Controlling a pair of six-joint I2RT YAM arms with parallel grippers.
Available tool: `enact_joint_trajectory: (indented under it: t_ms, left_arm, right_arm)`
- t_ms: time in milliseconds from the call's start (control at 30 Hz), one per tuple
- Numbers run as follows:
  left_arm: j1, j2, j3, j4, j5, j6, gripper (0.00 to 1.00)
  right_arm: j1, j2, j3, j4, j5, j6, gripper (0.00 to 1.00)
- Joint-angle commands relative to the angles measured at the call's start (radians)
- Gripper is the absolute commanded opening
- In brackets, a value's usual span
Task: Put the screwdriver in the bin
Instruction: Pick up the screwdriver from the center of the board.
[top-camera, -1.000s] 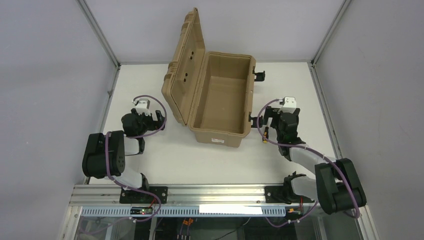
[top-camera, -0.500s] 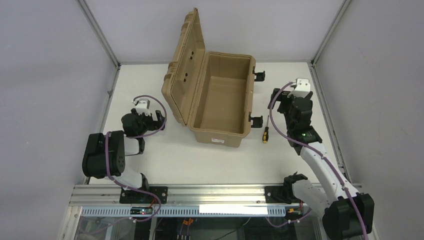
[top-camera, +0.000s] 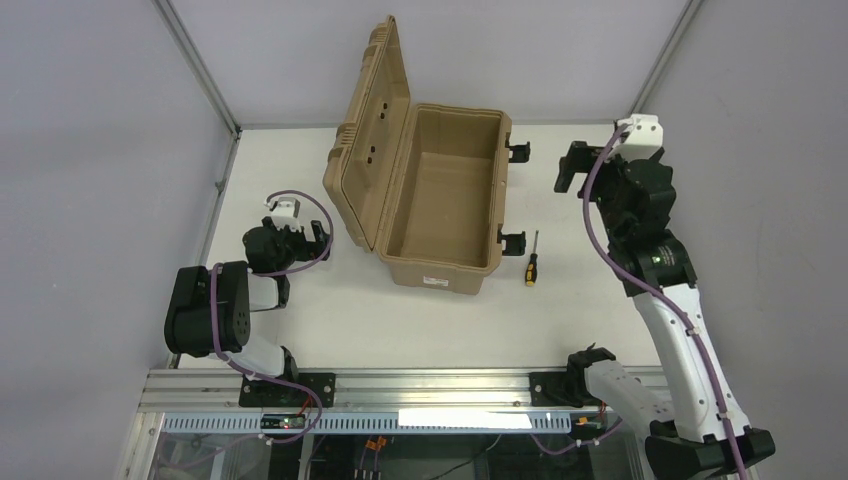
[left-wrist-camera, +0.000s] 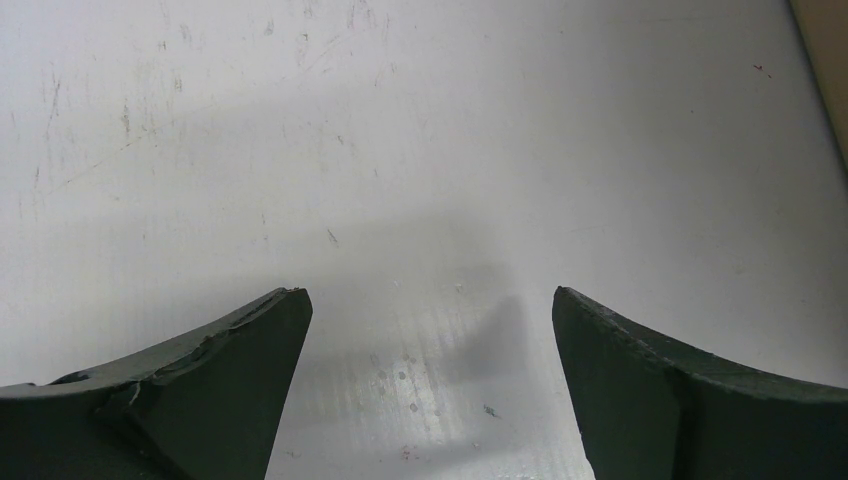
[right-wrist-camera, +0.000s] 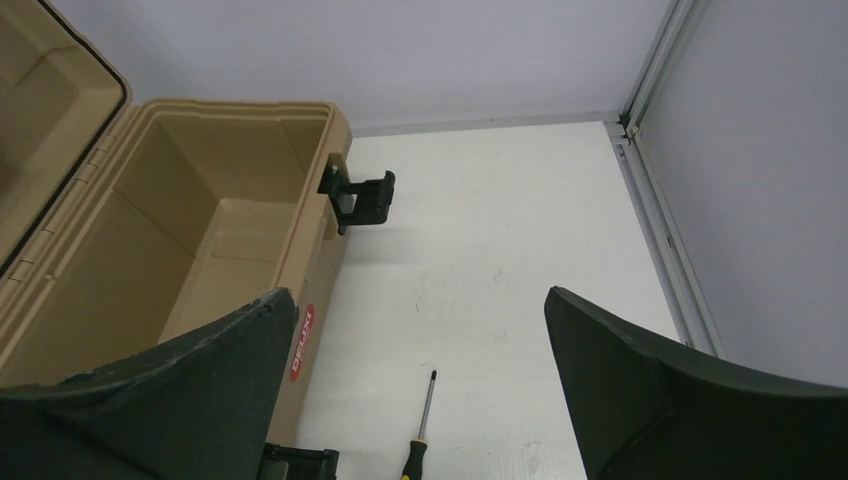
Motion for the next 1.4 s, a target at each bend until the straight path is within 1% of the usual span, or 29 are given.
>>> enact_joint_trajectory:
  t_ms: [0, 233, 600, 800, 900, 1100, 1367]
  left_arm:
    - [-0.011, -0.015, 0.012, 0.025, 0.001, 0.018, 0.99]
    - [-0.011, -0.015, 0.012, 0.027, 0.001, 0.018, 0.99]
    - [-0.010, -0.015, 0.012, 0.027, 0.001, 0.018, 0.99]
    - [-0.010, -0.015, 0.012, 0.027, 0.002, 0.018, 0.99]
    - [-0.010, -0.015, 0.012, 0.027, 0.001, 0.018, 0.99]
    - [-0.010, -0.015, 0.012, 0.025, 0.001, 0.018, 0.99]
    - [-0.011, -0.015, 0.013, 0.025, 0.001, 0.018, 0.99]
  right_arm:
    - [0.003, 0.016, 0.174, -0.149, -0.021, -0.016, 0.99]
    - [0.004, 0.119, 0.476, -0.347, -0.027, -0.009, 0.99]
    - [0.004, 0.257, 0.804, -0.542, -0.025, -0.020, 0.99]
    - [0.004, 0.313, 0.946, -0.656, -0.021, -0.020, 0.99]
    - [0.003, 0.335, 0.978, -0.691, -0.016, -0.020, 0.99]
    - [0.004, 0.391, 0.981, -0.745, 0.000, -0.010, 0.99]
    - [0.003, 0.459, 0.925, -0.742, -0.016, 0.033, 0.99]
